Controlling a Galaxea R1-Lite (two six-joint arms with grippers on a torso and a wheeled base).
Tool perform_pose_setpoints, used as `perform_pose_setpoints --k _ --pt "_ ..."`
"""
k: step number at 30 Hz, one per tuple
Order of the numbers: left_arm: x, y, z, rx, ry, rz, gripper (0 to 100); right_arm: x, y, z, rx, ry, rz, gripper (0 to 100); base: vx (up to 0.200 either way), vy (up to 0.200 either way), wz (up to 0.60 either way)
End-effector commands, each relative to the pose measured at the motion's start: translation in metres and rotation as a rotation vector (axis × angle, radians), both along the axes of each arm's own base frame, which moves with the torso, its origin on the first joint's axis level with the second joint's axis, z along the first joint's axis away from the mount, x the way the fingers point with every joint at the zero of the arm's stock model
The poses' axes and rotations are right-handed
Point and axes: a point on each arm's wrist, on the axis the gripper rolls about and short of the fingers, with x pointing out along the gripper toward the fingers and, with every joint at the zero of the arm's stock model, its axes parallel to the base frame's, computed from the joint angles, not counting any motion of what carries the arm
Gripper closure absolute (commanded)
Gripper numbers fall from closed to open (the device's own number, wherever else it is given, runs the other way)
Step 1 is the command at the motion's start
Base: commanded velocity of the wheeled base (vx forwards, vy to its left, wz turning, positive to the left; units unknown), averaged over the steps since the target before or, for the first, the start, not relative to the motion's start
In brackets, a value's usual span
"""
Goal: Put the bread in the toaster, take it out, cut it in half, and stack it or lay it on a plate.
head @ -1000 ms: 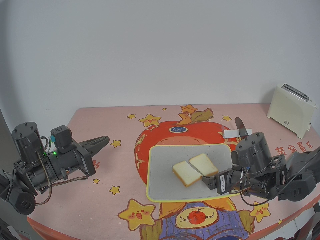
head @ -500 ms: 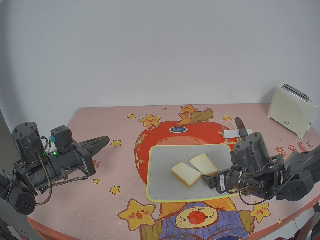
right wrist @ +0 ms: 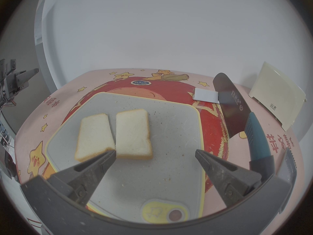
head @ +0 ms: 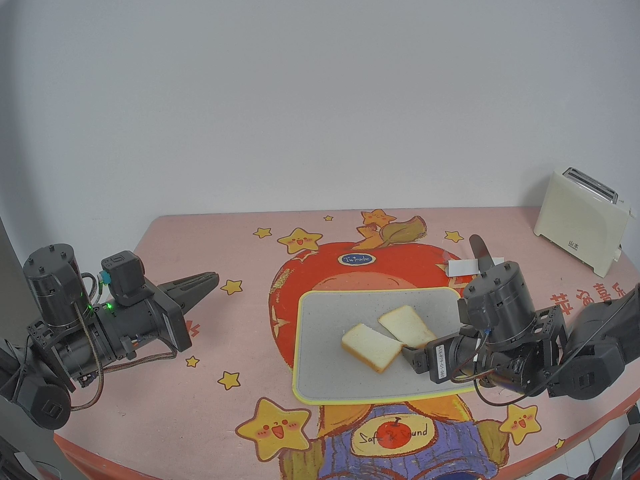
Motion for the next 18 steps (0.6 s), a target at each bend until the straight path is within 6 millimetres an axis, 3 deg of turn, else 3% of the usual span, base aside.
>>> perform_pose_setpoints --k 1,10,13,14,18 --pt "-0.0003 0.0002 -0.0012 0.001 0.005 0.001 100 0.0009 0.0004 0.0010 0.003 -0.003 -0.001 0 0.000 0.000 0.00" --pt "-0.0005 -0.0002 -0.0012 0.009 -0.002 -0.002 100 0.0056 0.0049 -0.0051 0.009 -0.009 -0.001 0 0.000 0.000 0.00" --pt "-0.0007 -0.0001 -0.0015 0.010 0.000 -0.002 100 0.0068 0.0054 -0.0069 0.010 -0.010 -0.003 0 0.000 0.000 -0.60" --pt "-0.0005 -0.0002 -0.0012 0.009 -0.002 -0.002 100 0.0069 0.0055 -0.0068 0.011 -0.011 -0.003 100 0.000 0.000 -0.60" --pt "-0.0005 -0.0002 -0.0012 0.009 -0.002 -0.002 100 0.0053 0.0040 -0.0062 0.010 -0.010 -0.003 100 0.000 0.000 -0.60"
